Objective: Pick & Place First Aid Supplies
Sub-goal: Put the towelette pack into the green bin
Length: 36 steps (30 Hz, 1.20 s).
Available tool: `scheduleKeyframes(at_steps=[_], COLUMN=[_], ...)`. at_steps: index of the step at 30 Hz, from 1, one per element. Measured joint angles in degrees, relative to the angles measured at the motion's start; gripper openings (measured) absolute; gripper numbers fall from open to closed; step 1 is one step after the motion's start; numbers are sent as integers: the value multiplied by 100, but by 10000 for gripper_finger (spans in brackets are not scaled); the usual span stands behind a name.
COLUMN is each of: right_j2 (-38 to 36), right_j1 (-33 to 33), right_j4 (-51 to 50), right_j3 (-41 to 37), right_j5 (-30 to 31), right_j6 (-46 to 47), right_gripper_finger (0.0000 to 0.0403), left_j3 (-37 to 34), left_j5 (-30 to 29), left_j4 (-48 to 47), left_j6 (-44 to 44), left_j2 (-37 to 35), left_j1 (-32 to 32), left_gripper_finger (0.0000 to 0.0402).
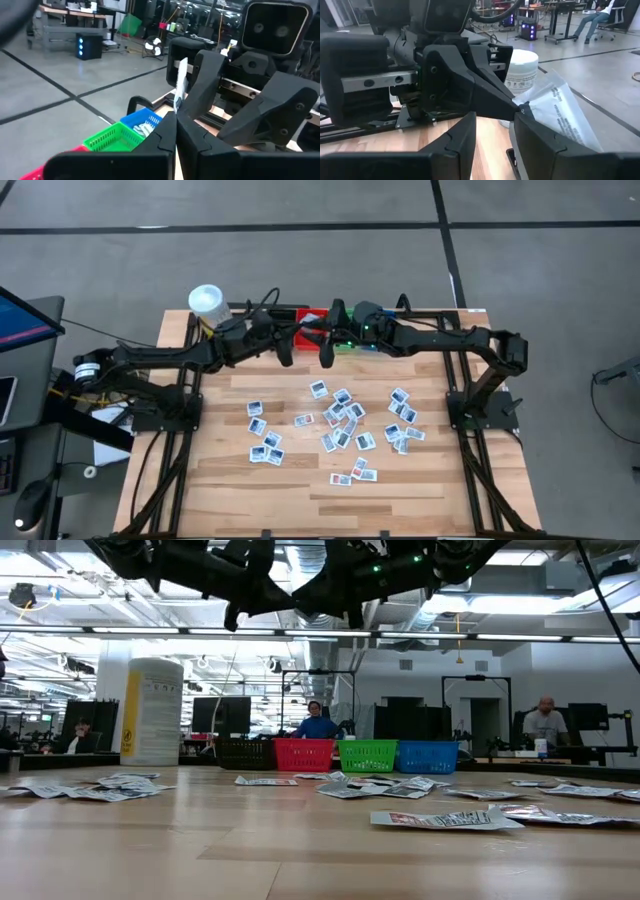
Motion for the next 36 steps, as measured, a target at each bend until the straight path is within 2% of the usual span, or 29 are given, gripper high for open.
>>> scheduleKeyframes(at_steps=[9, 20, 23, 27, 30, 36], right_j2=[-14, -298, -442, -642, -745, -690], right_j1=[-2, 66, 96, 103, 26, -153], right_j4=[11, 108, 135, -138, -502, -1211], right_j3=[0, -5, 13, 11, 5, 5], right_j5=[16, 3, 242, 975, 1242, 903], right_j6=[-73, -1128, -1557, -1997, -2005, -1530], right_gripper_finger=[129, 129, 129, 129, 129, 129], left_j3=[34, 34, 32, 27, 27, 23], left_j5=[40, 18, 14, 12, 5, 2], left_j4=[17, -11, -13, -14, -14, -12], left_j6=[199, 458, 458, 458, 458, 456], left_j2=[27, 27, 27, 27, 27, 27], left_j1=[57, 55, 57, 57, 57, 57], left_gripper_finger=[5, 5, 6, 8, 7, 9])
